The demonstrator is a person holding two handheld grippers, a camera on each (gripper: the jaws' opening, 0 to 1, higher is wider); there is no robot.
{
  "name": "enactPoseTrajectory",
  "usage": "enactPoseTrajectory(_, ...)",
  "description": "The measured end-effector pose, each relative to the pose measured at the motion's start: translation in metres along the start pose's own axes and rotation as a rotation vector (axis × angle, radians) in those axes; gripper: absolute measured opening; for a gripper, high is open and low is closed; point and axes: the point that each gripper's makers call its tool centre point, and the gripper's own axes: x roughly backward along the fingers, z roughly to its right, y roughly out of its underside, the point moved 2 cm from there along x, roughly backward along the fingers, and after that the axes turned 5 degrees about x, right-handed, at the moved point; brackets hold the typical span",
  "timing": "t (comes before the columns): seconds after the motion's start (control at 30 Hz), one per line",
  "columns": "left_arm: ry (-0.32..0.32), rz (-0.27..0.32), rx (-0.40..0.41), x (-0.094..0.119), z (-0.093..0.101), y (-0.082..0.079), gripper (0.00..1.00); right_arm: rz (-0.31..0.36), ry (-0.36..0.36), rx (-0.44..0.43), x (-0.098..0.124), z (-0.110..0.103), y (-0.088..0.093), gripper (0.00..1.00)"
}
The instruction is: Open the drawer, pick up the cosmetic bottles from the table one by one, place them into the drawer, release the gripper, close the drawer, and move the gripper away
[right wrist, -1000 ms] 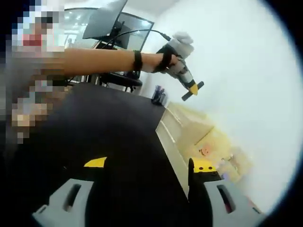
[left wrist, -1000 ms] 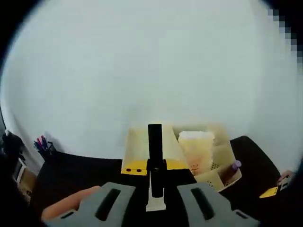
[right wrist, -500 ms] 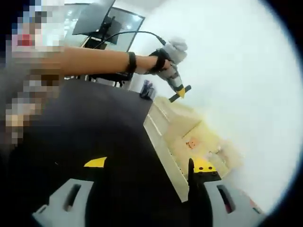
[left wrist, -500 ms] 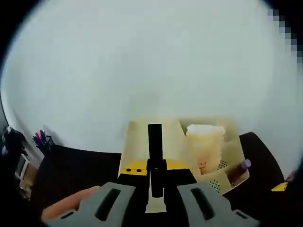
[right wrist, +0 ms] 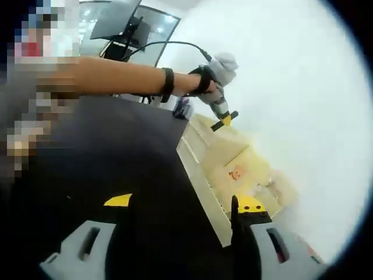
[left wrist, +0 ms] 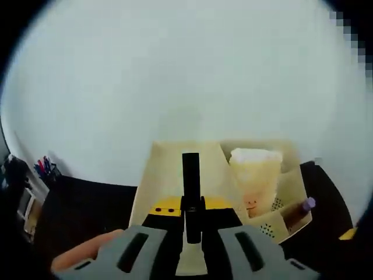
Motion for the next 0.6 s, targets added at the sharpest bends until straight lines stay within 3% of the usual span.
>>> enactPoseTrajectory(0.33, -0.016, 0.012, -0.011, -0.006, -0.003, 0.001, 0.06, -0.011, 0.001, 0.004, -0.001, 0.002, 0.004, 0.62)
enactPoseTrajectory(0.6, -0.033, 0.037, -0.001, -0.023, -0.010, -0.008, 0.06, -0.011, 0.003, 0.003, -0.002, 0.002, 0.001, 0.62)
